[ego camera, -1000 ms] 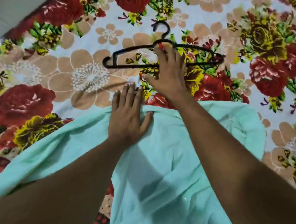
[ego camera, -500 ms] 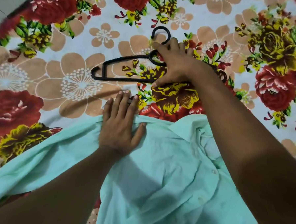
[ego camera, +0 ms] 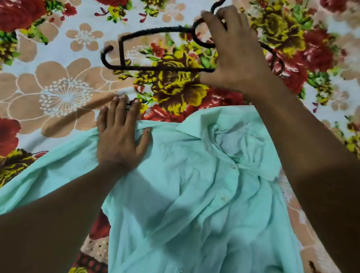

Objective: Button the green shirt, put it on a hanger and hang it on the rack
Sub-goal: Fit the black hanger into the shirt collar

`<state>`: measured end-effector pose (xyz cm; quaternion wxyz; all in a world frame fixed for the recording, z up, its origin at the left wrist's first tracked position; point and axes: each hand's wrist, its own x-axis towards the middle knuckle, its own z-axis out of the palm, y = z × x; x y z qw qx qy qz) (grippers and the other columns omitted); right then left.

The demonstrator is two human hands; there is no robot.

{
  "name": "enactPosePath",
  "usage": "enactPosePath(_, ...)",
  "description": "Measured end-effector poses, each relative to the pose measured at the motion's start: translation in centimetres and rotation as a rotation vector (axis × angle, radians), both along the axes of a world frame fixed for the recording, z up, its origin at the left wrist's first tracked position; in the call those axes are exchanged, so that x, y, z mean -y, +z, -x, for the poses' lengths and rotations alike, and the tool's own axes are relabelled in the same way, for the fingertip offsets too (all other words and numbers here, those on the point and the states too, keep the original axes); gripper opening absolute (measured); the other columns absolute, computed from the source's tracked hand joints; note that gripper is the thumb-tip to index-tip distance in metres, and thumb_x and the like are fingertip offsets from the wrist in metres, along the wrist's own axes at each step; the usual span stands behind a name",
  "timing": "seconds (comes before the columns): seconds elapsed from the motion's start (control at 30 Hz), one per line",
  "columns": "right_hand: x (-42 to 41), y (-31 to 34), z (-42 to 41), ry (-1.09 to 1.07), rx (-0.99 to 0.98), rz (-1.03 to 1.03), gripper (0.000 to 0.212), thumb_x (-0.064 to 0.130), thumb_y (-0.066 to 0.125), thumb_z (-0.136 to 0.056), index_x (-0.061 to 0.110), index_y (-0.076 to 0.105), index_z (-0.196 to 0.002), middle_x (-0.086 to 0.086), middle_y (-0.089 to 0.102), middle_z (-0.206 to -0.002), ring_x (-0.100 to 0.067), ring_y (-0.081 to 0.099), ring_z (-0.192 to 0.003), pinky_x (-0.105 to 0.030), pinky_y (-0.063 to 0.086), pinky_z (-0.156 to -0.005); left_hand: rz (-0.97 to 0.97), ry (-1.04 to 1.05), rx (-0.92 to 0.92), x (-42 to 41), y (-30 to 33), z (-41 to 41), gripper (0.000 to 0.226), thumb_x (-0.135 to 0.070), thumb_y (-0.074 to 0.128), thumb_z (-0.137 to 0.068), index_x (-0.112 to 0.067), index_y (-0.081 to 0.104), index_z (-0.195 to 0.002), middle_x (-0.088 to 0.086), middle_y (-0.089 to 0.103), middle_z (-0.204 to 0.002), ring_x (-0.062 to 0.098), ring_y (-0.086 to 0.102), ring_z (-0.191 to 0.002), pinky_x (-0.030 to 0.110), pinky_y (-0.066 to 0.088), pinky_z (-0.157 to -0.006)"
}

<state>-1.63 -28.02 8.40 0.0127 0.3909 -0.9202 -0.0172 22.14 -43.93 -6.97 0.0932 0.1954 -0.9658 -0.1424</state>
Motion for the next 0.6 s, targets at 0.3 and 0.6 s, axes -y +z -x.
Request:
enactPosePath(0.3, -14.4, 5.2, -3.9, -0.173, -0.148, -0.118, 0.115, 0.029, 0.094, -0.059, 0.014, 0.034, -0.156, -0.023, 0.036, -0.154, -0.046, 0.036, -0.14, -0.06, 0.027, -0.115, -0.056, -0.041, -0.036, -1.9, 2.9, -0.3, 0.07, -0.059, 0.038, -0.097, -0.011, 0.041, -0.148, 0.021, 0.038, -0.155, 0.04, 0.033, -0.148, 0.057, 0.019, -0.122)
enactPosePath(0.6, -22.5, 3.2, -8.7, -0.262, -0.181, -0.133, 0.118, 0.028, 0.094, -0.058, 0.012, 0.032, -0.156, -0.027, 0.034, -0.152, -0.048, 0.036, -0.14, -0.062, 0.025, -0.117, -0.707, 0.149, 0.12, -16.1, 8.2, 4.0, 0.065, -0.045, 0.073, -0.09, -0.009, 0.039, -0.131, 0.009, 0.067, -0.108, 0.038, 0.067, -0.104, 0.039, 0.048, -0.079)
